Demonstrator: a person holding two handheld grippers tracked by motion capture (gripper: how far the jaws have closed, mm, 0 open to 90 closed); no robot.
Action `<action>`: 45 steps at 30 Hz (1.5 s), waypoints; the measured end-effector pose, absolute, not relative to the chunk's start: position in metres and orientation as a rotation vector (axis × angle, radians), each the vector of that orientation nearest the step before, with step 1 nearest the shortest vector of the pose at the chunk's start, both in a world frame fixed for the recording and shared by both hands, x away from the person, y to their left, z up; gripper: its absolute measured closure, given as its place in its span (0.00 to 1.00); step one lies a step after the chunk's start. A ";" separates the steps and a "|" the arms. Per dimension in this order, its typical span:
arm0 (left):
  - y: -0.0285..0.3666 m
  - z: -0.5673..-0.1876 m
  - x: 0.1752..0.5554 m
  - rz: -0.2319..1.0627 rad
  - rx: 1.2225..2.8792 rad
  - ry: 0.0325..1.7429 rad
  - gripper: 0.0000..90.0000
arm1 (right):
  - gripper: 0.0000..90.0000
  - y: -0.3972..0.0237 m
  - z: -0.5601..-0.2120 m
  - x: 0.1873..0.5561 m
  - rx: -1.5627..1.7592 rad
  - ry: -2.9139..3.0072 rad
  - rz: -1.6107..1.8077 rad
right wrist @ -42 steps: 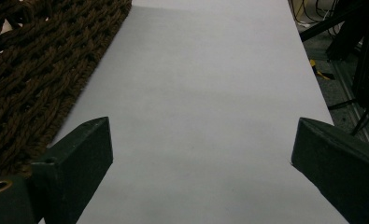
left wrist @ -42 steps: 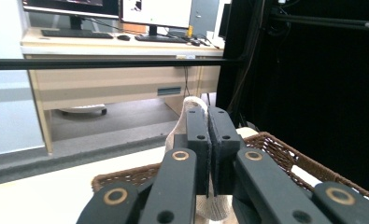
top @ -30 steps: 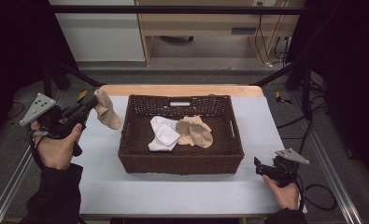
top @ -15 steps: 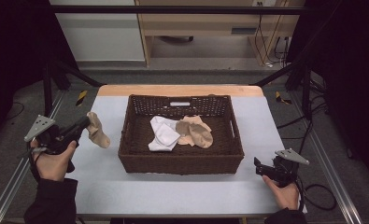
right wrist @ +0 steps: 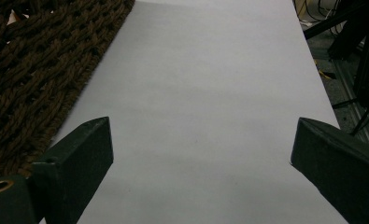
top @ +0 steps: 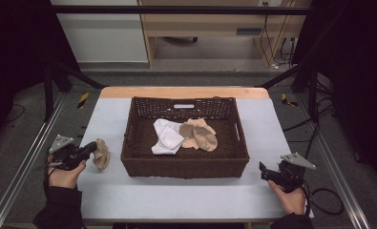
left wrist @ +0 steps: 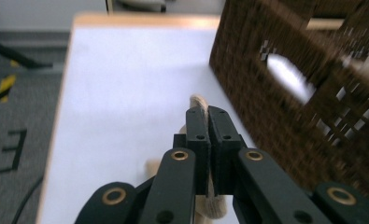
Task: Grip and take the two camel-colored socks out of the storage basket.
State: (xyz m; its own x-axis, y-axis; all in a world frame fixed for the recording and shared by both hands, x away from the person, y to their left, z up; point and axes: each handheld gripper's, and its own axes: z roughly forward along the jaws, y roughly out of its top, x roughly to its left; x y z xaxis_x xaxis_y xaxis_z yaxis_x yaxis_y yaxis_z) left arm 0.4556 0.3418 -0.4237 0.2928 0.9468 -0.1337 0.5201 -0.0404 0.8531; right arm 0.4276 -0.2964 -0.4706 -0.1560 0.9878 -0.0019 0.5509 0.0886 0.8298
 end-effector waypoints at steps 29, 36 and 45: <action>0.326 -0.393 0.446 0.637 1.575 1.252 0.57 | 0.07 -0.298 -0.470 0.427 1.522 1.767 0.960; 0.308 -0.374 0.446 0.637 1.548 1.185 0.59 | 0.07 -0.299 -0.470 0.427 1.523 1.761 0.964; 0.279 -0.351 0.455 0.647 1.559 1.099 0.60 | 0.06 -0.301 -0.468 0.427 1.536 1.738 0.979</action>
State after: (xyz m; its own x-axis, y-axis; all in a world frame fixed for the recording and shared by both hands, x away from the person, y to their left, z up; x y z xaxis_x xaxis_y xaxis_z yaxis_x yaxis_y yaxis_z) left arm 0.4551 0.2786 -0.3510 0.4266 0.8939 -0.1377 0.3133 -0.0033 0.9497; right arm 0.4265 -0.3011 -0.4683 -0.1372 0.9902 0.0265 0.5362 0.0517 0.8425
